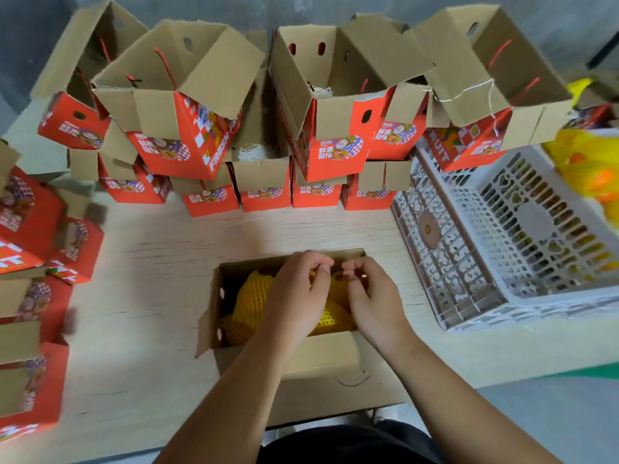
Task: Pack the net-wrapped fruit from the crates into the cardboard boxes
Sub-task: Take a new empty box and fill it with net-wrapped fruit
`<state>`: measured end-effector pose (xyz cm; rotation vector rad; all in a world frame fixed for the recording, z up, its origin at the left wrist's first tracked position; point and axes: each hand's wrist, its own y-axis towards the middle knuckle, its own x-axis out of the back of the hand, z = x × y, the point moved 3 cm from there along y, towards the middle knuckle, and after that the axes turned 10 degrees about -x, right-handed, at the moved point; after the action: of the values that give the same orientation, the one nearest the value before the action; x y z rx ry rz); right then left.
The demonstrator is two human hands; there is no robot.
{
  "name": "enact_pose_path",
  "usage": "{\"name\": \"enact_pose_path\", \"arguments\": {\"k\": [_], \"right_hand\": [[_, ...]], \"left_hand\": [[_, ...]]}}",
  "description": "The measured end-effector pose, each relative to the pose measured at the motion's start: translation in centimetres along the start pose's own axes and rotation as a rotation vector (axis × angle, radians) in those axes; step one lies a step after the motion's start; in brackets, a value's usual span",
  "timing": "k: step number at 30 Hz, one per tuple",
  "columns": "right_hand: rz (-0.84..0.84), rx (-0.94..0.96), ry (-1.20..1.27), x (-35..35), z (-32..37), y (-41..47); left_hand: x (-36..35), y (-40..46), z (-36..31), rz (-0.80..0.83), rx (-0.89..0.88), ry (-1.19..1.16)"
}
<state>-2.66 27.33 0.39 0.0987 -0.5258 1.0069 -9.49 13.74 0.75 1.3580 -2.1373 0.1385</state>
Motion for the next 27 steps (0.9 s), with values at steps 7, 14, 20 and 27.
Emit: {"name": "enact_pose_path", "arguments": {"k": [7,14,20,27], "right_hand": [[-0.102,0.092,0.111,10.9,-1.7,1.9],[-0.244,0.082,0.168,29.8,-8.4,7.2],[-0.469,0.074,0.028,47.1,-15.9,12.8],[-0.380,-0.254,-0.686,56.5,-25.1,19.0]], "left_hand": [[-10.7,3.7,-9.2,0.079,-0.054,-0.183],[-26.8,10.0,-21.1,0.186,-0.154,-0.327],[-41.1,15.3,-30.6,0.342,-0.252,-0.347],[-50.2,20.1,-34.2,0.475,-0.250,0.108]]}}
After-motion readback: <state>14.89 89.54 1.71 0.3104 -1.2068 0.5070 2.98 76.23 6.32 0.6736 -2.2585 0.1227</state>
